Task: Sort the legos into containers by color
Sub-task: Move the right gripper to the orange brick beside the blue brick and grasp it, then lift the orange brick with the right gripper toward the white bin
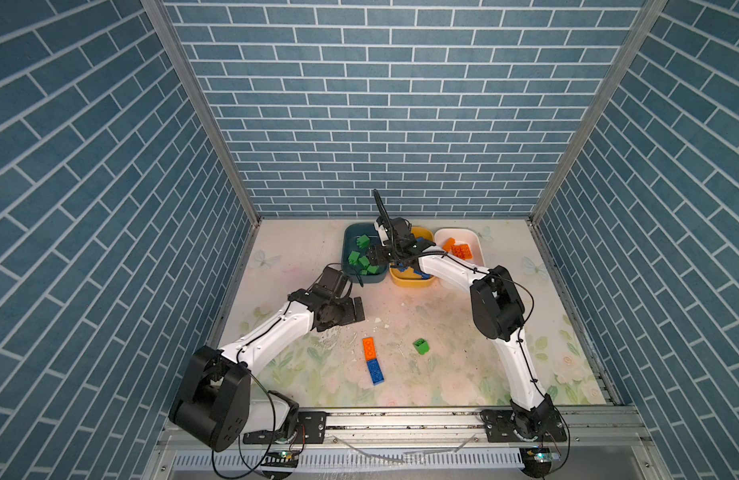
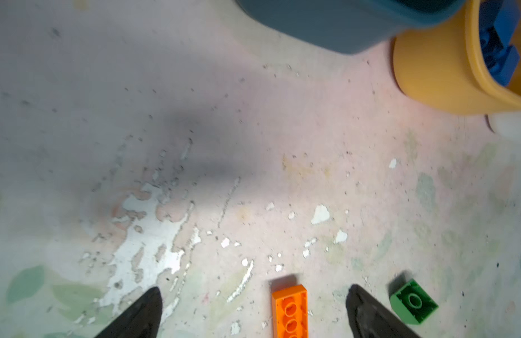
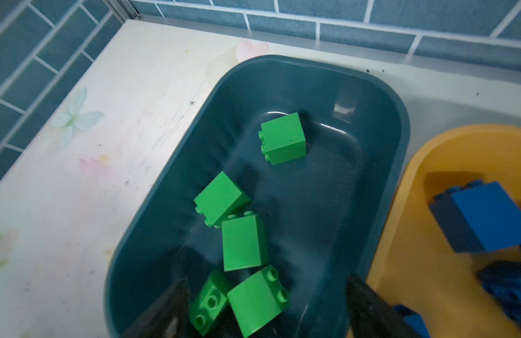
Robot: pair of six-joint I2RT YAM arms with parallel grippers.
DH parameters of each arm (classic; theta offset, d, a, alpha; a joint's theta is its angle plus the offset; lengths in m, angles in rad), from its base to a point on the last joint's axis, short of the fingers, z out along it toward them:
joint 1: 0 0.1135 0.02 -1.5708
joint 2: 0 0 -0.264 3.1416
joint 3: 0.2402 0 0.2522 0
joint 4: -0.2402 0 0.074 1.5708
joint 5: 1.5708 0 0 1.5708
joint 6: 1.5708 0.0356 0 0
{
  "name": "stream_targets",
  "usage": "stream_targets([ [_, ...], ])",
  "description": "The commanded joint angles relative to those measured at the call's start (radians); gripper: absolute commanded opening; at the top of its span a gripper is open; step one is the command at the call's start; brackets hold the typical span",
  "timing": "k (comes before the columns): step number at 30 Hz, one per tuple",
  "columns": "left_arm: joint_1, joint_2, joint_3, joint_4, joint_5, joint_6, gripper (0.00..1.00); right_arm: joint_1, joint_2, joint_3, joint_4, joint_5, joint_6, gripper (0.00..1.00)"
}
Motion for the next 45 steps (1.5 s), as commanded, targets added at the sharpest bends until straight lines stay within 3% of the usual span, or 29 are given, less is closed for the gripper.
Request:
stream_targets([
  [1, -0.038, -0.02, -0.042, -0.029, 0.012, -0.047, 0.99, 0.005, -0.204, -0.173, 0.078, -0.053, -0.026, 0.99],
  [7, -0.007, -0.112, -0.129, -0.012, -0.084, -0.145, 0.99, 0.085, -0.423, -0.52, 0.042, 0.084, 0.113, 0.98],
  [11, 0.101, -0.196, -0.176, -0.072, -0.13, -0.183, 0.99, 0.18, -0.464, -0.568, -0.168, 0.131, 0.245, 0.98],
  [14, 0.16, -0.267, -0.21, -0.07, -0.131, -0.177, 0.99, 0.256, -0.435, -0.559, -0.272, 0.103, 0.279, 0.97],
  [19, 0.179, -0.313, -0.203, -0.13, -0.187, -0.176, 0.99, 0.341, -0.321, -0.467, -0.378, 0.066, 0.27, 0.94],
  [30, 0.181, -0.322, -0.25, -0.119, -0.169, -0.212, 0.99, 0.39, -0.17, -0.302, -0.479, -0.044, 0.183, 0.81],
  [37, 0.181, -0.323, -0.252, -0.112, -0.166, -0.21, 0.99, 0.393, -0.152, -0.286, -0.524, 0.042, 0.204, 0.7],
  [42, 0.181, -0.315, -0.258, -0.101, -0.162, -0.206, 0.99, 0.396, -0.122, -0.26, -0.556, 0.021, 0.191, 0.64],
  [45, 0.181, -0.309, -0.256, -0.1, -0.158, -0.205, 0.99, 0.394, -0.135, -0.28, -0.565, 0.093, 0.222, 0.61],
])
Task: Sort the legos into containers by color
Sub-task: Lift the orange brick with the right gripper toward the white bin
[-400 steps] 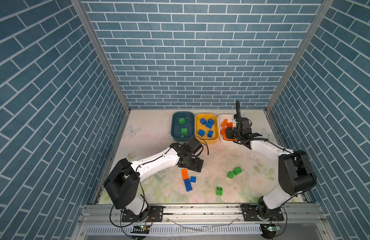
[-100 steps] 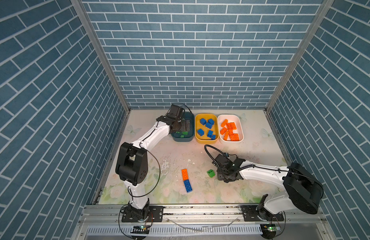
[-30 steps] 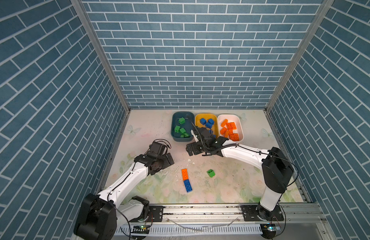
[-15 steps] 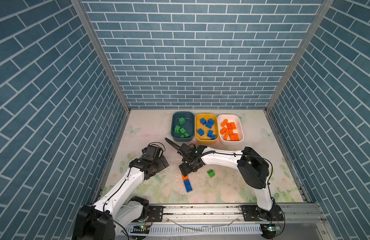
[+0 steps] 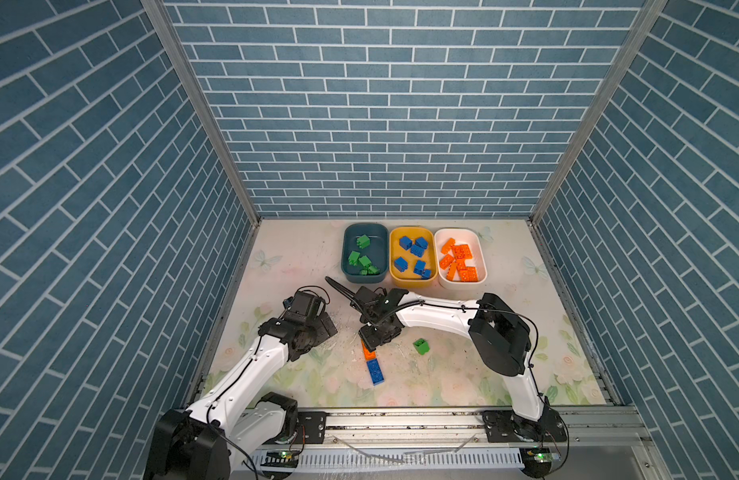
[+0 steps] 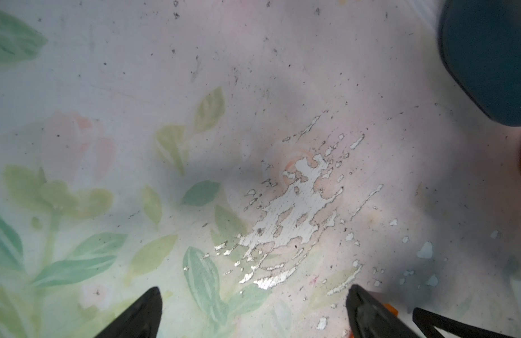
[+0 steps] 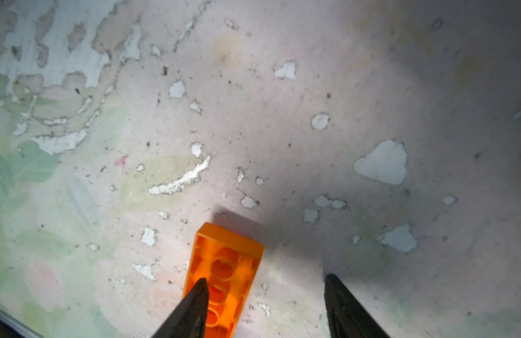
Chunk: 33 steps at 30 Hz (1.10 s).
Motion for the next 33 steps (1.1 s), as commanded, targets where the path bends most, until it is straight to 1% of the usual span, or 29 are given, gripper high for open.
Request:
stream_targets([
  [1, 0.007, 0.001, -0.015, -0.002, 0.002, 0.0, 0.99, 0.002, 0.005, 0.001, -0.068, 0.107, 0.035, 0.6],
  [7, 0.007, 0.002, -0.02, 0.002, 0.002, 0.003, 0.99, -0.029, -0.062, -0.067, -0.095, 0.266, 0.064, 0.58],
  [13, 0.007, 0.012, -0.02, 0.012, 0.007, 0.003, 0.99, -0.074, -0.103, -0.103, -0.113, 0.325, 0.054, 0.58],
  [15, 0.008, 0.013, -0.023, 0.013, 0.008, 0.0, 0.99, -0.076, -0.123, -0.106, -0.093, 0.309, 0.024, 0.58],
  [18, 0.006, 0.014, -0.029, 0.022, 0.014, -0.002, 0.99, -0.075, -0.159, -0.12, -0.022, 0.215, -0.006, 0.59],
  [23, 0.007, 0.027, -0.031, 0.036, 0.023, -0.003, 0.99, -0.07, -0.153, -0.15, 0.064, 0.109, 0.024, 0.62],
  [26, 0.007, 0.033, -0.033, 0.05, 0.038, 0.004, 0.99, -0.07, -0.118, -0.159, 0.073, 0.109, 0.051, 0.64],
  [30, 0.007, 0.023, -0.042, 0.075, 0.057, 0.016, 0.99, -0.067, -0.076, -0.14, 0.016, 0.162, 0.067, 0.64],
  [32, 0.007, 0.019, -0.043, 0.082, 0.061, 0.02, 0.99, -0.064, -0.06, -0.132, -0.01, 0.173, 0.063, 0.63],
  [33, 0.006, 0.018, -0.045, 0.086, 0.064, 0.023, 0.99, -0.064, -0.056, -0.131, -0.016, 0.171, 0.061, 0.61],
])
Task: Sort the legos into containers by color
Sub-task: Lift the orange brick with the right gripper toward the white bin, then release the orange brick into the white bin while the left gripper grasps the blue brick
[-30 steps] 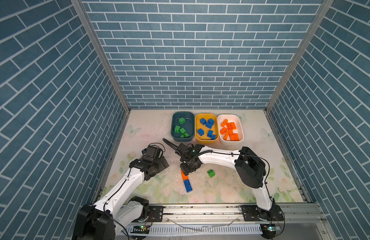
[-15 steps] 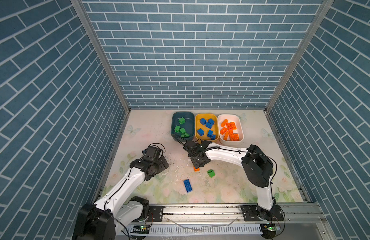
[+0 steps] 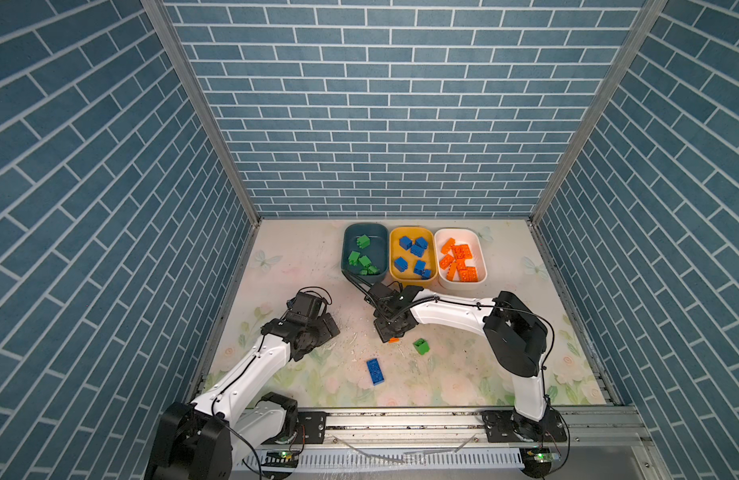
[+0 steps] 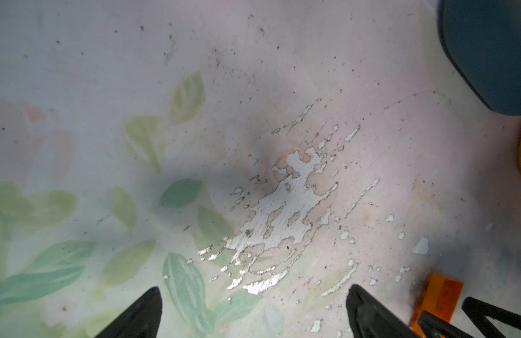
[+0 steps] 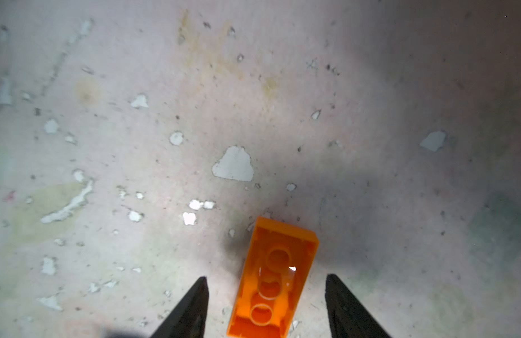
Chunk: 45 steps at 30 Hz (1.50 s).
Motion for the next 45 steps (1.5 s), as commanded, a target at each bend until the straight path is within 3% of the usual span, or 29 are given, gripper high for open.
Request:
stream_targets([
  [1, 0.005, -0.009, -0.013, 0.021, 0.017, 0.021, 0.99, 0.006, 0.034, -0.003, -0.058, 0.019, 0.029, 0.57],
  [8, -0.01, -0.008, -0.014, 0.082, 0.078, 0.03, 0.99, 0.01, 0.007, -0.051, -0.019, 0.028, 0.001, 0.38],
  [12, -0.095, 0.026, 0.046, 0.05, 0.023, 0.074, 0.99, 0.0, -0.052, -0.094, -0.008, 0.078, -0.072, 0.3],
  [20, -0.349, 0.175, 0.201, -0.018, -0.121, 0.082, 0.99, -0.071, -0.272, -0.211, 0.098, 0.126, -0.134, 0.27],
  [26, -0.478, 0.276, 0.257, -0.021, -0.131, 0.016, 0.99, -0.19, -0.445, -0.305, 0.208, 0.151, -0.122, 0.26],
  [32, -0.551, 0.321, 0.298, -0.115, -0.089, 0.017, 0.99, -0.39, -0.56, -0.349, 0.27, 0.104, -0.206, 0.27],
  [39, -0.567, 0.342, 0.292, -0.154, -0.029, -0.002, 0.99, -0.619, -0.455, -0.262, 0.331, 0.079, -0.282, 0.29],
  [45, -0.584, 0.37, 0.298, -0.148, 0.034, -0.006, 0.99, -0.707, -0.226, -0.035, 0.323, 0.02, -0.339, 0.37],
])
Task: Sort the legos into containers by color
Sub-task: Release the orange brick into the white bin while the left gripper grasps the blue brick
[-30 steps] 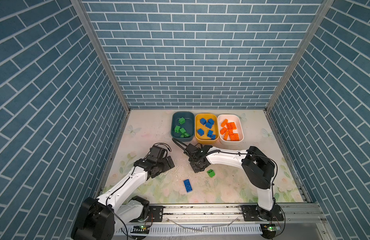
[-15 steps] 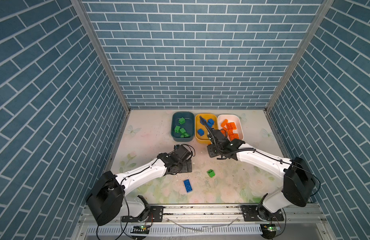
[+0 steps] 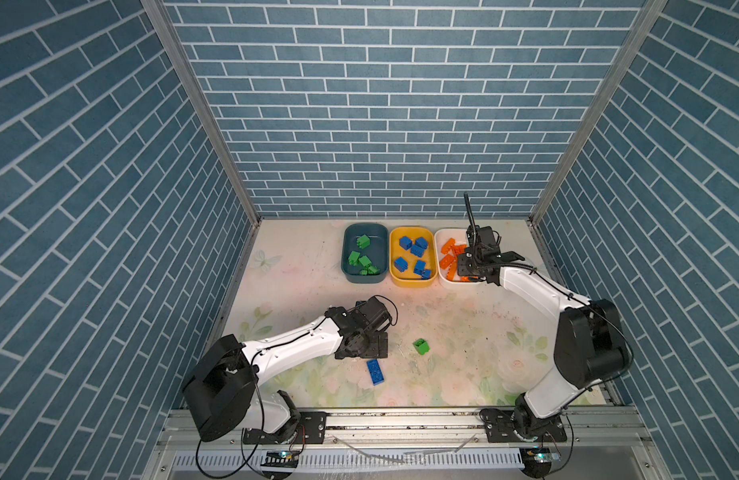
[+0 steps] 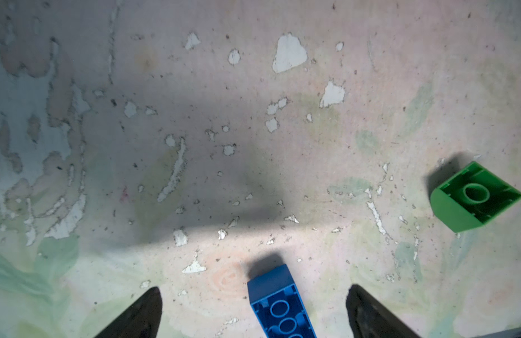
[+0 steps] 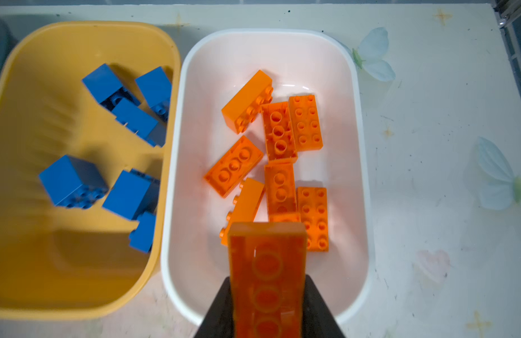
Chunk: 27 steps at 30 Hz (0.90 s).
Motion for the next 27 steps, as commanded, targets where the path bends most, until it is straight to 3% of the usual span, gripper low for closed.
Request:
stream_targets([
  [1, -0.024, 0.025, 0.015, -0.04, 0.038, -0.007, 0.99, -0.019, 0.094, 0.153, 0.003, -0.056, -0.067, 0.44],
  [5, -0.045, 0.051, 0.007, -0.034, 0.072, -0.009, 0.99, -0.019, 0.129, 0.219, -0.026, -0.064, -0.05, 0.8],
  [6, -0.05, 0.059, 0.009, -0.035, 0.078, -0.009, 0.99, -0.019, 0.116, 0.205, -0.014, -0.065, -0.041, 0.98],
  [14, -0.082, 0.142, 0.044, -0.074, 0.066, 0.01, 0.95, -0.02, -0.132, -0.073, 0.181, -0.053, -0.004, 0.99],
  [18, -0.093, 0.181, 0.056, -0.073, 0.067, 0.016, 0.93, -0.02, -0.243, -0.167, 0.194, 0.012, 0.013, 0.99],
  [27, -0.132, 0.255, 0.087, -0.097, 0.021, 0.024, 0.87, -0.019, -0.44, -0.344, 0.224, -0.026, 0.048, 0.99],
])
